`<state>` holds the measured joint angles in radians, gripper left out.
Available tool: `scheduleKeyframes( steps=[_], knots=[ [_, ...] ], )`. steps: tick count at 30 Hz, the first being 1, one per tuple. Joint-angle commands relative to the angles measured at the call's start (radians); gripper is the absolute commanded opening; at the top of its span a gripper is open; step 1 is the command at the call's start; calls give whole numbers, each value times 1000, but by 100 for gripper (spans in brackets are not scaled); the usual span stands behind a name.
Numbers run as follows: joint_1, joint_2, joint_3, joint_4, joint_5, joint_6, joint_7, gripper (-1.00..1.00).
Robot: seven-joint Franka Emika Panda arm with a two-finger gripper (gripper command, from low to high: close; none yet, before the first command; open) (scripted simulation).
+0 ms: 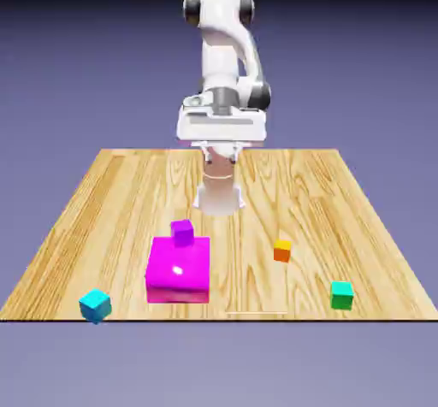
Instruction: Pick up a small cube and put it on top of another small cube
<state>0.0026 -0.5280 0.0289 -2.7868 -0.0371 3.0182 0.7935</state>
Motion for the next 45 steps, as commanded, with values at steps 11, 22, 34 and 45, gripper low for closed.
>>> scheduleKeyframes(
  steps=[11, 22, 34, 45],
  knots=[
    [-86, 383, 263, 212, -338, -172, 478, 0],
    [-172, 766, 527, 423, -676, -343, 957, 0],
    [-262, 1167, 803, 645, -1029, -523, 1458, 0],
    [-229, 1217, 759, 674, -1079, -508, 1487, -100]
  ],
)
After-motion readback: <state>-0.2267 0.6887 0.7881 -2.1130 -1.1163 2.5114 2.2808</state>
